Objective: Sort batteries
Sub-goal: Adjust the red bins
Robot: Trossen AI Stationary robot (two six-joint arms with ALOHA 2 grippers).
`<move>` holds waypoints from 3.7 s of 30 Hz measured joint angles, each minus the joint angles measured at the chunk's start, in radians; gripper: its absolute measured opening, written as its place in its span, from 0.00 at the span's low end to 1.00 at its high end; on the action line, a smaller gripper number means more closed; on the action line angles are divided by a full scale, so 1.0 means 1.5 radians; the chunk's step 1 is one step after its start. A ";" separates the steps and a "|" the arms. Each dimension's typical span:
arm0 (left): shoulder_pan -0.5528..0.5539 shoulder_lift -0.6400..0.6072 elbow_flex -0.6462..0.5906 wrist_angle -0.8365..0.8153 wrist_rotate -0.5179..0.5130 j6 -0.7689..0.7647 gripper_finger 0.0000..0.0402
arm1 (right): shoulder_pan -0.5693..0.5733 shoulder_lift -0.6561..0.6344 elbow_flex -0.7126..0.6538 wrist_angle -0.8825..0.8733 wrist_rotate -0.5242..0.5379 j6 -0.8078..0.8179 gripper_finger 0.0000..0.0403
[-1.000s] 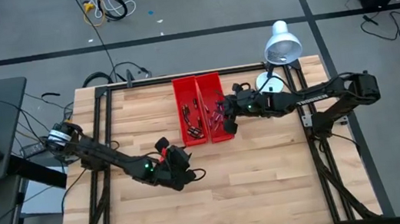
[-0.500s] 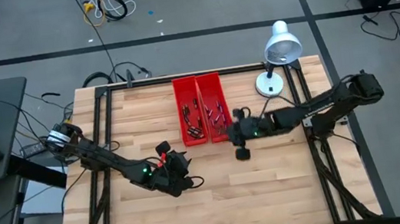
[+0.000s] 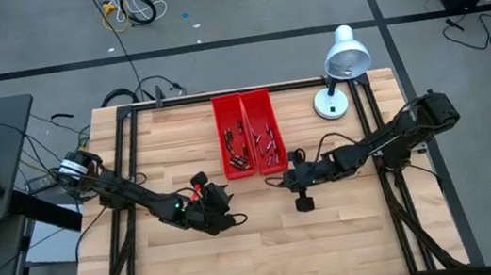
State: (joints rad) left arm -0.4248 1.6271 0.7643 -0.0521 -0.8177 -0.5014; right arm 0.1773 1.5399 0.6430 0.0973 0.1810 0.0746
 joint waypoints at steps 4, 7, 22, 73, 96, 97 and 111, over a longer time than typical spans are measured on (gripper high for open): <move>0.003 0.000 -0.036 0.066 -0.002 0.000 0.41 | 0.000 0.048 -0.002 0.042 0.000 -0.008 0.00; 0.010 0.000 -0.057 0.107 -0.002 0.000 0.41 | -0.011 0.080 -0.002 0.098 0.001 -0.026 0.00; 0.060 0.000 -0.076 0.163 -0.003 0.033 0.41 | -0.084 0.117 0.004 0.188 0.000 -0.074 0.00; 0.079 -0.150 -0.051 0.108 -0.030 0.165 0.41 | -0.067 0.117 0.004 0.198 0.005 -0.096 0.00; 0.149 -0.165 -0.236 0.195 0.039 -0.002 0.41 | -0.058 0.117 0.004 0.214 0.008 -0.086 0.00; 0.157 -0.164 -0.244 0.231 0.049 0.013 0.41 | -0.058 0.117 0.004 0.214 0.008 -0.086 0.00; 0.216 -0.164 -0.281 0.382 0.098 0.086 0.41 | -0.085 0.117 0.004 0.215 0.060 -0.108 0.00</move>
State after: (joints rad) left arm -0.1001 1.3808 0.3428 0.5212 -0.6702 -0.3725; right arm 0.0495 1.7153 0.6483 0.4203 0.2704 -0.0868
